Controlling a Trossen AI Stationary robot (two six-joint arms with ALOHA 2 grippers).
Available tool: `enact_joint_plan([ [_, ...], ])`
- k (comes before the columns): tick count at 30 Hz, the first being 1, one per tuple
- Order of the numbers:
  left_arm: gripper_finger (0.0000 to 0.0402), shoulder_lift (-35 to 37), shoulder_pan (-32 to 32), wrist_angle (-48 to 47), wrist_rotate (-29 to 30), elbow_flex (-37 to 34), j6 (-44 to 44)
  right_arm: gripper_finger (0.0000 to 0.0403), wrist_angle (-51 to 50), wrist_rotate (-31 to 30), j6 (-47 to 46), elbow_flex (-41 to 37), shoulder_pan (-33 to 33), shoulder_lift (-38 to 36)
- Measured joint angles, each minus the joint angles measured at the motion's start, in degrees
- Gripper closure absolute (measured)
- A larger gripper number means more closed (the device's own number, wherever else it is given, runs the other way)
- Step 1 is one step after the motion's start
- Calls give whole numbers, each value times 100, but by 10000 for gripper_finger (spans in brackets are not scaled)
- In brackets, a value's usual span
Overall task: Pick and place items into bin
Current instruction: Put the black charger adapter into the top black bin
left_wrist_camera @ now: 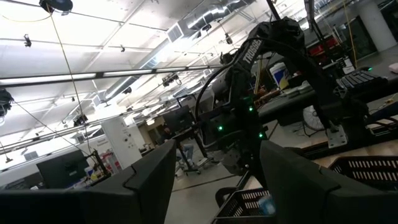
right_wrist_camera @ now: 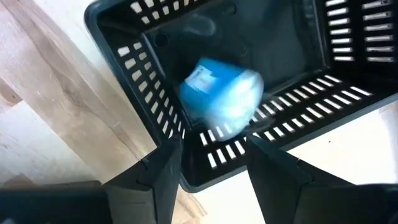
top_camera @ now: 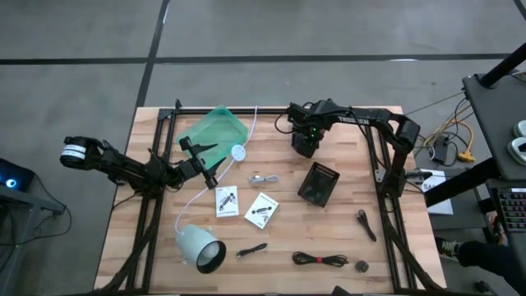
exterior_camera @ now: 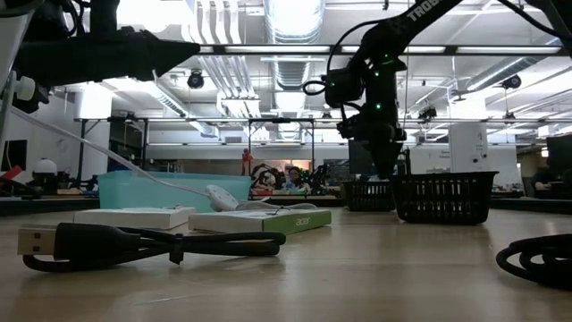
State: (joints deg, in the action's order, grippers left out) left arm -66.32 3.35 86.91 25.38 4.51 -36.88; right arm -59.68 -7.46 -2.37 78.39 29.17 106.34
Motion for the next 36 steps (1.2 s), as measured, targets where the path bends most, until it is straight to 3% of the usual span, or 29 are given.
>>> enact_joint_plan([
  [10, 185, 0, 1, -2, 0, 0, 0, 230, -236, 0, -273, 290, 0, -53],
  [18, 185, 0, 1, -2, 1, 0, 0, 220, -665, 16, -977, 636, -316, -725],
  [28, 185, 0, 1, -2, 1, 0, 0, 165, -1225, 10, -2437, 550, -1439, -1831],
  [36, 185, -1, 1, 0, 1, 0, 0, 166, -1259, 7, -3297, 544, -2689, -2238],
])
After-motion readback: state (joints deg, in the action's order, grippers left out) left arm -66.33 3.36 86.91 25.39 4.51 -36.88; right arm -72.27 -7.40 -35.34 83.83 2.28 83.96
